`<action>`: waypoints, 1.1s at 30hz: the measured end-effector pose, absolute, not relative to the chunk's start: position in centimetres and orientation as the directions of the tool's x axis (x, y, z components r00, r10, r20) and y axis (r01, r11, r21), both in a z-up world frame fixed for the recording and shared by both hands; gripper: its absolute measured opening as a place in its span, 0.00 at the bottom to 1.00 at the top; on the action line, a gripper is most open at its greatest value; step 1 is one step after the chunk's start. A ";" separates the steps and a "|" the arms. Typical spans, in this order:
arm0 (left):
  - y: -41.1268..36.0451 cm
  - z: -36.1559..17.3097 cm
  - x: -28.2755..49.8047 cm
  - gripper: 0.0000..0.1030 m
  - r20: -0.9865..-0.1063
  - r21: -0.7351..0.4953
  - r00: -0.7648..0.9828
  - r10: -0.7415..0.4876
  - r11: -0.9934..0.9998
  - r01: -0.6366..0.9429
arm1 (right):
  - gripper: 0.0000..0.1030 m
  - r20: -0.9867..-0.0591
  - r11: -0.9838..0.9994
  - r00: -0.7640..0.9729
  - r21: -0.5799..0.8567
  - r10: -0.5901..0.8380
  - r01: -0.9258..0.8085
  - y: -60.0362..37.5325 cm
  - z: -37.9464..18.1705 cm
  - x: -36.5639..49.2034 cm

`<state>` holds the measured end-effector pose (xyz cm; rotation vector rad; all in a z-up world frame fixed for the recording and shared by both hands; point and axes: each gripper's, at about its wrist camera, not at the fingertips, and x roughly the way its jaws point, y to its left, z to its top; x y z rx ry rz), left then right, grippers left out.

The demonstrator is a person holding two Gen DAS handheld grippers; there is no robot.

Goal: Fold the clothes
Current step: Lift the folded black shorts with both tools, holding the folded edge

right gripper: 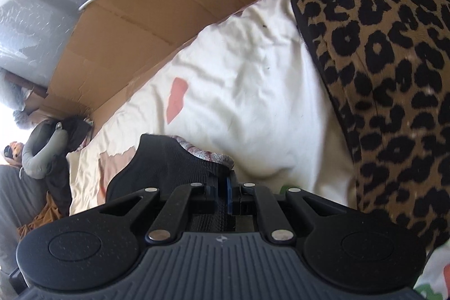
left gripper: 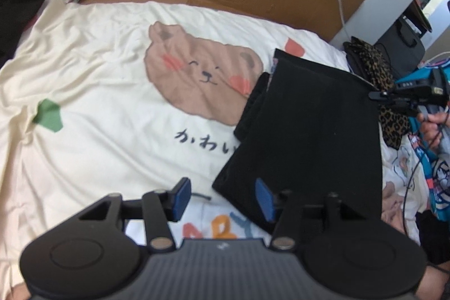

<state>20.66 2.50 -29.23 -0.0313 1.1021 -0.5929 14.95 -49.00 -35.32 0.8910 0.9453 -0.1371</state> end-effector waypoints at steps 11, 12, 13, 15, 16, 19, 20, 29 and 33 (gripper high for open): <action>0.4 -29.3 21.9 0.53 -0.873 -0.232 0.296 -0.387 0.865 0.446 | 0.34 -0.720 0.550 0.652 0.653 0.238 0.521 -50.9 -37.1 12.5; -0.1 -29.0 22.2 0.53 -0.879 -0.213 0.295 -0.374 0.862 0.460 | 0.33 -0.714 0.543 0.659 0.660 0.236 0.520 -50.9 -37.1 12.0; -0.6 -28.6 22.5 0.53 -0.885 -0.196 0.292 -0.364 0.858 0.475 | 0.34 -0.708 0.539 0.665 0.666 0.238 0.516 -50.8 -37.1 11.6; -1.7 -27.7 23.0 0.53 -0.891 -0.178 0.284 -0.353 0.849 0.497 | 0.34 -0.698 0.537 0.670 0.677 0.253 0.503 -50.3 -37.1 10.8; -2.2 -27.2 23.3 0.54 -0.894 -0.171 0.282 -0.348 0.846 0.505 | 0.34 -0.692 0.533 0.674 0.685 0.261 0.497 -50.0 -37.2 10.4; -4.2 -25.7 23.9 0.55 -0.899 -0.158 0.275 -0.342 0.837 0.524 | 0.33 -0.669 0.513 0.685 0.711 0.287 0.480 -49.2 -37.7 9.2; -4.9 -25.2 24.1 0.56 -0.899 -0.152 0.277 -0.339 0.835 0.529 | 0.33 -0.664 0.503 0.686 0.720 0.297 0.479 -48.8 -38.1 8.8; -10.5 -23.3 25.5 0.58 -0.907 -0.118 0.292 -0.302 0.850 0.514 | 0.34 -0.569 0.334 0.730 0.820 0.380 0.465 -46.4 -41.8 6.0; -13.1 -23.7 26.7 0.60 -0.915 -0.100 0.287 -0.285 0.847 0.522 | 0.34 -0.556 0.315 0.741 0.829 0.377 0.462 -45.8 -42.4 5.5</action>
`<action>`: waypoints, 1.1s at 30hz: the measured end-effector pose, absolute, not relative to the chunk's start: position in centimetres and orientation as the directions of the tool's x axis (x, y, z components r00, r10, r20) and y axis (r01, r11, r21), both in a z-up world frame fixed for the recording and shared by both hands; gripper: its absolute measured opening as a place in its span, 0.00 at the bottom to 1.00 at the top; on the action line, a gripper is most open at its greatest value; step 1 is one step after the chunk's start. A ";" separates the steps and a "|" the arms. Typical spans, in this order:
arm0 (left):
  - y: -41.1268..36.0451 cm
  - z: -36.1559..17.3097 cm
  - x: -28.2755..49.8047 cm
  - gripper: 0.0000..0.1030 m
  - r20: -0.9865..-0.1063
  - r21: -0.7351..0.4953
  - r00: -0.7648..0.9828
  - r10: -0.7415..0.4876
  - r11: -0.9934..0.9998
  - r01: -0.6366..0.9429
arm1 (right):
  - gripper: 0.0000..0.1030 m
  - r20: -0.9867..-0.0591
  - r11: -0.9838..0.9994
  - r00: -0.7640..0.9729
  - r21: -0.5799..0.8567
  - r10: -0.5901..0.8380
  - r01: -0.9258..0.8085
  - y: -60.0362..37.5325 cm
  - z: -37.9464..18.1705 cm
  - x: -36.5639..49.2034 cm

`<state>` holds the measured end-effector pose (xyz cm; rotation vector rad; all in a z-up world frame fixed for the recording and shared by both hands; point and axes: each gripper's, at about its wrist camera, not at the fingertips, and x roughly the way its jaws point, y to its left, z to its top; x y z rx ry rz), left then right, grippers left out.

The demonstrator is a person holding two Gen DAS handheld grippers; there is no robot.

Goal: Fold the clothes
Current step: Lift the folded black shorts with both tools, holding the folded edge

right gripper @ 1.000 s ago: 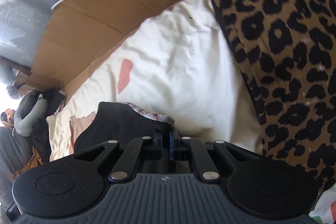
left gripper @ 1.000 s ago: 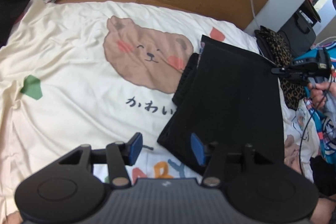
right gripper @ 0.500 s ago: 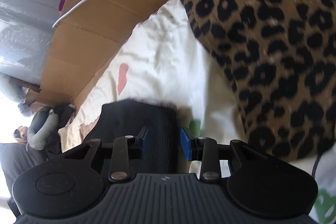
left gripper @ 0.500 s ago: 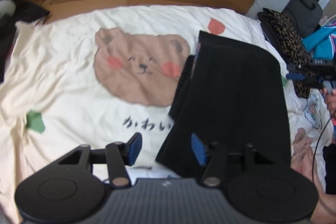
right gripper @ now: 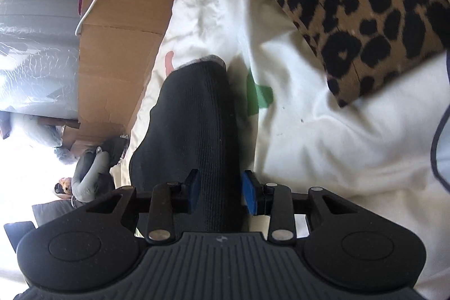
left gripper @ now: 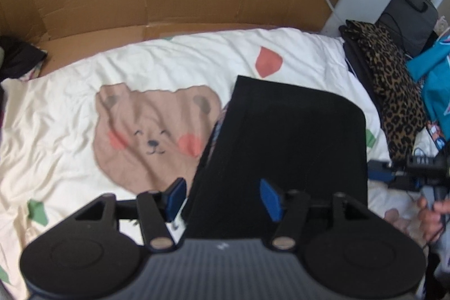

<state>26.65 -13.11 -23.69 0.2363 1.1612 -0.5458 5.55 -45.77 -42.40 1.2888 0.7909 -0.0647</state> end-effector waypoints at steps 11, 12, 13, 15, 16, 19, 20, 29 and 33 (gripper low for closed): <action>-18.3 -25.2 30.9 0.63 -0.918 -0.065 0.286 -0.274 0.817 0.573 | 0.35 -0.547 0.236 0.747 0.837 0.378 0.493 -45.1 -44.1 4.3; -18.4 -25.5 31.4 0.64 -0.921 -0.067 0.279 -0.274 0.813 0.579 | 0.35 -0.544 0.231 0.750 0.839 0.377 0.492 -45.1 -44.3 4.4; -18.6 -25.9 31.8 0.64 -0.924 -0.068 0.269 -0.272 0.808 0.585 | 0.35 -0.542 0.230 0.751 0.841 0.377 0.490 -45.1 -44.4 4.4; -18.7 -27.0 32.3 0.64 -0.930 -0.075 0.248 -0.272 0.799 0.597 | 0.35 -0.537 0.230 0.755 0.843 0.376 0.486 -45.0 -44.5 4.4; -18.7 -27.5 32.4 0.64 -0.932 -0.079 0.239 -0.274 0.795 0.602 | 0.35 -0.535 0.230 0.757 0.845 0.375 0.484 -45.0 -44.6 4.4; -18.5 -28.9 32.3 0.64 -0.928 -0.091 0.233 -0.291 0.782 0.616 | 0.35 -0.538 0.244 0.754 0.843 0.377 0.480 -44.8 -44.6 4.7; -18.4 -29.4 32.3 0.64 -0.928 -0.099 0.225 -0.298 0.778 0.621 | 0.35 -0.543 0.254 0.750 0.840 0.378 0.480 -44.8 -44.5 4.9; -14.9 -34.1 32.9 0.70 -0.887 -0.318 0.131 -0.443 0.790 0.524 | 0.35 -0.546 0.272 0.731 0.838 0.409 0.473 -43.4 -44.7 6.4; -14.4 -34.5 33.3 0.70 -0.869 -0.358 0.118 -0.480 0.777 0.518 | 0.31 -0.536 0.263 0.740 0.844 0.407 0.467 -42.9 -45.0 6.5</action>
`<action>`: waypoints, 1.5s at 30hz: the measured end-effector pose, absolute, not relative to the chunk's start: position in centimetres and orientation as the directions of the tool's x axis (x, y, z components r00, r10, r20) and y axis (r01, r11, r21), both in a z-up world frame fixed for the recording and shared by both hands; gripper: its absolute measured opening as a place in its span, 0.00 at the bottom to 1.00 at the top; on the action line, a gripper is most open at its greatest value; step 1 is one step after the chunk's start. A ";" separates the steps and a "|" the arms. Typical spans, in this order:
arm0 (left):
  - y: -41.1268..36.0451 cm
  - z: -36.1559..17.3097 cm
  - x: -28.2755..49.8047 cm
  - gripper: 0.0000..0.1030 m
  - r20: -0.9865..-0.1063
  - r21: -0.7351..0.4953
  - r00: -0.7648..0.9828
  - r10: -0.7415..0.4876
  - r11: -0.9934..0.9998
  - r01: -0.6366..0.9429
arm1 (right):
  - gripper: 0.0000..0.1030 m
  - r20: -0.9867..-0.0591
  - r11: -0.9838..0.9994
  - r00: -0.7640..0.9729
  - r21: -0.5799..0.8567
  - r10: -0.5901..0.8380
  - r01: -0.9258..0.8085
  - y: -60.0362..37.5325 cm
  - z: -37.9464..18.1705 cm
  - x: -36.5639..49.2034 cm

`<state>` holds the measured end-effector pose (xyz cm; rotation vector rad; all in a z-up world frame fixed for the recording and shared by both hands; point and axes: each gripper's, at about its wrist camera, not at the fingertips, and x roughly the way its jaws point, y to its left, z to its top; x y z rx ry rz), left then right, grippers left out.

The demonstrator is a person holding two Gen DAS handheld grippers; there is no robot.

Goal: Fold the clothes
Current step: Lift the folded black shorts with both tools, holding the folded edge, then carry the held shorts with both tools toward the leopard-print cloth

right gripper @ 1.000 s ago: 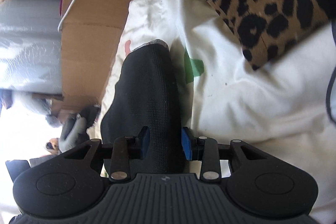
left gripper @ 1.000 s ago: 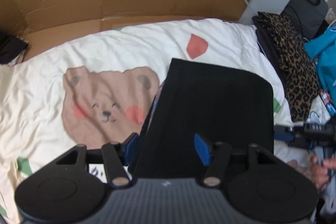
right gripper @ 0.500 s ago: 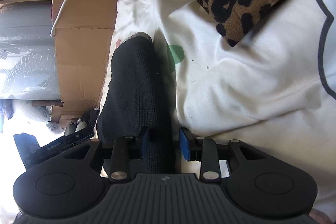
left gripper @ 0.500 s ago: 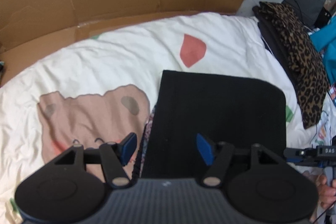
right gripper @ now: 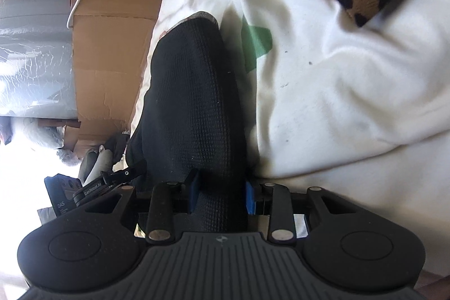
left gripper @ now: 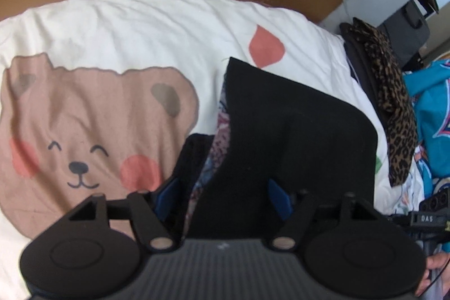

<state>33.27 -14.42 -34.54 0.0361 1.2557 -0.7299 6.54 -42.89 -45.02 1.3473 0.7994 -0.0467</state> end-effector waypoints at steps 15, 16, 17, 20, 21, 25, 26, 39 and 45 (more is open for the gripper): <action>-15.8 -33.5 33.9 0.54 -0.907 -0.312 0.065 -0.416 0.769 0.558 | 0.26 -0.549 0.334 0.726 0.834 0.413 0.440 -42.1 -44.3 8.2; -15.8 -33.6 33.9 0.54 -0.909 -0.311 0.061 -0.413 0.768 0.560 | 0.26 -0.545 0.327 0.729 0.837 0.415 0.440 -42.0 -44.5 8.2; -15.9 -33.6 34.0 0.54 -0.910 -0.312 0.058 -0.411 0.769 0.558 | 0.22 -0.542 0.320 0.729 0.839 0.418 0.440 -42.0 -44.8 8.1; -15.9 -33.7 34.0 0.54 -0.912 -0.312 0.053 -0.408 0.769 0.558 | 0.10 -0.533 0.318 0.734 0.845 0.422 0.431 -42.0 -44.8 7.7; -15.9 -33.7 34.0 0.55 -0.911 -0.311 0.054 -0.408 0.768 0.559 | 0.10 -0.528 0.320 0.737 0.847 0.421 0.425 -42.1 -44.7 7.5; -16.0 -33.7 33.8 0.56 -0.912 -0.314 0.047 -0.407 0.768 0.557 | 0.07 -0.524 0.311 0.745 0.850 0.413 0.425 -42.3 -44.2 7.1; -16.1 -33.8 33.8 0.56 -0.913 -0.316 0.043 -0.406 0.769 0.555 | 0.07 -0.524 0.308 0.747 0.850 0.409 0.427 -42.4 -44.0 6.9; -16.8 -33.9 32.4 0.55 -0.896 -0.377 -0.012 -0.443 0.749 0.545 | 0.06 -0.544 0.314 0.748 0.837 0.381 0.449 -45.1 -42.5 5.7; -16.5 -33.9 32.2 0.55 -0.877 -0.413 -0.034 -0.480 0.716 0.562 | 0.06 -0.568 0.345 0.722 0.820 0.395 0.456 -45.8 -42.2 5.5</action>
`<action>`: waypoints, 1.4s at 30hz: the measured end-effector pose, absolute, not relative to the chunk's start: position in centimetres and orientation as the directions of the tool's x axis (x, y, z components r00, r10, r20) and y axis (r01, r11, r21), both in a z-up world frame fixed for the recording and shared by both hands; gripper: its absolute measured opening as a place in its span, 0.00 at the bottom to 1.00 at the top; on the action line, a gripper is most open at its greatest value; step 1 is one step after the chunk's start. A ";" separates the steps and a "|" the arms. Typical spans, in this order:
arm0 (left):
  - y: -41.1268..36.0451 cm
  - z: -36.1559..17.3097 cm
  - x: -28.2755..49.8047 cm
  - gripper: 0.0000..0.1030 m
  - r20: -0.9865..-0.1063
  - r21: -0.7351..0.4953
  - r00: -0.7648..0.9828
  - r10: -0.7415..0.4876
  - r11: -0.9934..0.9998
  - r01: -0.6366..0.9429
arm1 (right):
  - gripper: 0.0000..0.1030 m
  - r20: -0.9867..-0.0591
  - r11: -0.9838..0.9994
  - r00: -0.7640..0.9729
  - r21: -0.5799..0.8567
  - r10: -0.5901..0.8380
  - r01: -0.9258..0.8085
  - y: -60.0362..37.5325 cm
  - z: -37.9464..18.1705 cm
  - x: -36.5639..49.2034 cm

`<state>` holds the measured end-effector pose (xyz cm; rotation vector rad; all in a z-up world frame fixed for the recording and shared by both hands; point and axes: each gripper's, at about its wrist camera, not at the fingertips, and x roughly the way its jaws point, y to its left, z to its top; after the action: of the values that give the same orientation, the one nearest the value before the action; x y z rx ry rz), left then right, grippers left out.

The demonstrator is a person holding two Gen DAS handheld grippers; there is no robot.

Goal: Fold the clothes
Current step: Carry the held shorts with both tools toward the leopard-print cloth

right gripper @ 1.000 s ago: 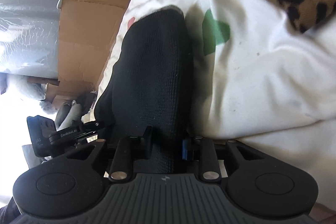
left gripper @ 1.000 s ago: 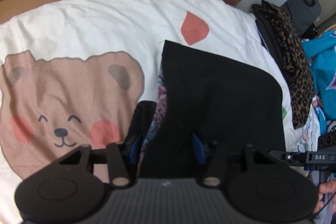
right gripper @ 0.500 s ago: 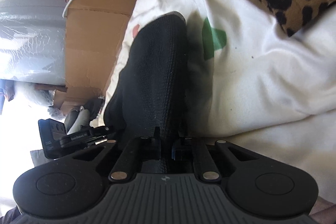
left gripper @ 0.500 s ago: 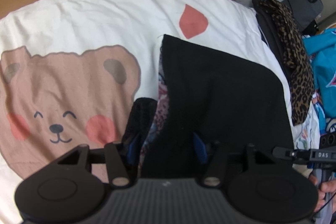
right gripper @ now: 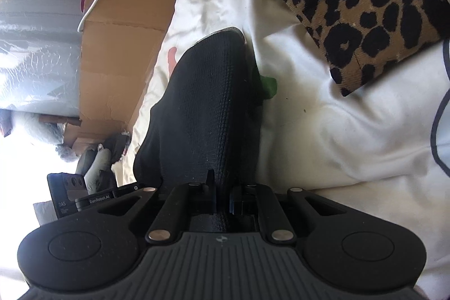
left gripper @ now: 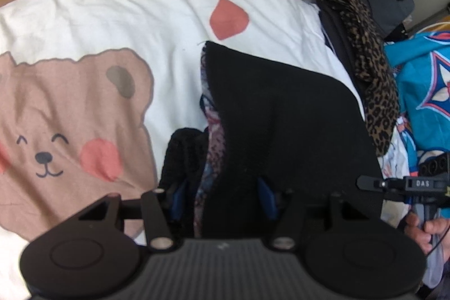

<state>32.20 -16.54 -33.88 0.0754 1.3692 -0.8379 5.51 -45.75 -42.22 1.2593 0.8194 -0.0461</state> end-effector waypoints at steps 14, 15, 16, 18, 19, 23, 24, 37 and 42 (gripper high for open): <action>-15.7 -34.8 33.7 0.73 -0.838 -0.486 -0.095 -0.537 0.658 0.575 | 0.09 -0.598 0.359 0.682 0.800 0.422 0.480 -45.6 -43.3 6.0; -15.6 -34.9 34.2 0.72 -0.836 -0.503 -0.112 -0.537 0.669 0.547 | 0.09 -0.598 0.357 0.681 0.800 0.423 0.482 -45.6 -43.3 5.9; -15.5 -34.9 34.7 0.72 -0.837 -0.510 -0.121 -0.534 0.681 0.525 | 0.09 -0.601 0.361 0.678 0.798 0.423 0.482 -45.6 -43.4 5.9; -15.4 -34.9 35.2 0.80 -0.849 -0.490 -0.103 -0.519 0.698 0.521 | 0.09 -0.607 0.365 0.670 0.794 0.428 0.487 -45.5 -43.5 5.8; -15.4 -35.0 35.4 0.80 -0.851 -0.485 -0.099 -0.515 0.702 0.521 | 0.09 -0.609 0.367 0.665 0.792 0.432 0.488 -45.5 -43.6 5.8; -14.9 -35.4 35.4 0.83 -0.831 -0.522 -0.110 -0.545 0.697 0.492 | 0.10 -0.616 0.370 0.653 0.787 0.441 0.493 -45.7 -43.6 5.9; -14.7 -35.5 35.4 0.83 -0.824 -0.532 -0.110 -0.555 0.694 0.485 | 0.10 -0.617 0.369 0.652 0.787 0.440 0.495 -45.7 -43.7 5.9; -12.3 -36.6 36.4 0.74 -0.688 -0.714 -0.177 -0.703 0.613 0.339 | 0.13 -0.585 0.342 0.671 0.811 0.455 0.475 -45.7 -43.5 5.8; -13.0 -37.7 36.8 0.83 -0.677 -0.727 -0.198 -0.709 0.602 0.331 | 0.15 -0.570 0.330 0.685 0.821 0.454 0.465 -45.8 -43.8 6.4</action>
<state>36.82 -13.03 -37.69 -0.3358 1.4942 -0.9714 6.35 -45.76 -43.85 1.2834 0.8805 -0.0087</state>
